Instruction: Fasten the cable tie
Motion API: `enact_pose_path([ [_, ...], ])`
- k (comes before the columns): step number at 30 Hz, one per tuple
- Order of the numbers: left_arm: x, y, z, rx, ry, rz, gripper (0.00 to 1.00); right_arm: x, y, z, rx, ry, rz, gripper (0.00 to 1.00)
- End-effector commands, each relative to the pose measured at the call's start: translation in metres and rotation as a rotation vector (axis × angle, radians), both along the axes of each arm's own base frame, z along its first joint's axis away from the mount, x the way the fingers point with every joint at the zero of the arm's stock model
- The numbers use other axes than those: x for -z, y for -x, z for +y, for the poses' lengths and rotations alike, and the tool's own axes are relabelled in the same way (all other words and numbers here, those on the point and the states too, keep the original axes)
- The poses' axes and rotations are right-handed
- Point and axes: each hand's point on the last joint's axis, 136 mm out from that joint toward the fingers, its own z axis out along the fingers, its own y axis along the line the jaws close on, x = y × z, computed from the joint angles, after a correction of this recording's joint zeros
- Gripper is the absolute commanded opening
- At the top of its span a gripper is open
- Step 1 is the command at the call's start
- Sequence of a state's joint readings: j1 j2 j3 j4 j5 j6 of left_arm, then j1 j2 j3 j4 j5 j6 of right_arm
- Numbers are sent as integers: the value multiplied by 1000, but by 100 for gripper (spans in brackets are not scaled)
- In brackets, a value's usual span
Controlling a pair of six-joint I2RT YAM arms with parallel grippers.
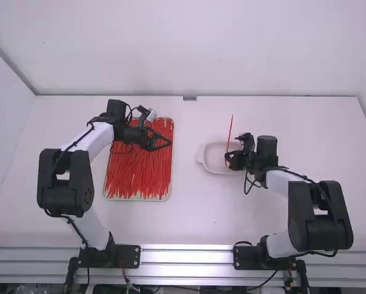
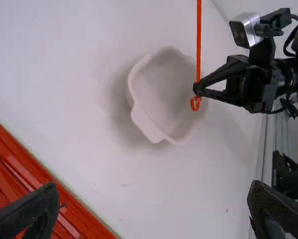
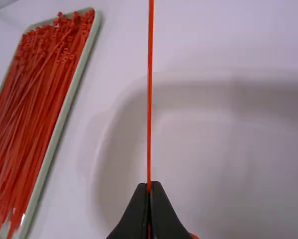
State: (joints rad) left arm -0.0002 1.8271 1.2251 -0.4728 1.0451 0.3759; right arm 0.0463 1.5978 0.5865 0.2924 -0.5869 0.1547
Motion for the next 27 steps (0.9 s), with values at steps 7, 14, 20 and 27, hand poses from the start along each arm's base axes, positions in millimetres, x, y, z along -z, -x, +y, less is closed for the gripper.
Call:
enact_pose_path([
  [7,1,3,-2,5,19,14,99,-5,-2,-5,20,6,-17,14],
  [14,1,2,-1,3,11,9,99,-4,-2,-7,24,16,-14,100],
  [20,2,1,2,-13,-17,3,99,-6,-3,-9,36,26,-20,100],
  [27,-7,-2,11,-71,-91,-7,99,-25,2,-22,96,78,-35,100],
])
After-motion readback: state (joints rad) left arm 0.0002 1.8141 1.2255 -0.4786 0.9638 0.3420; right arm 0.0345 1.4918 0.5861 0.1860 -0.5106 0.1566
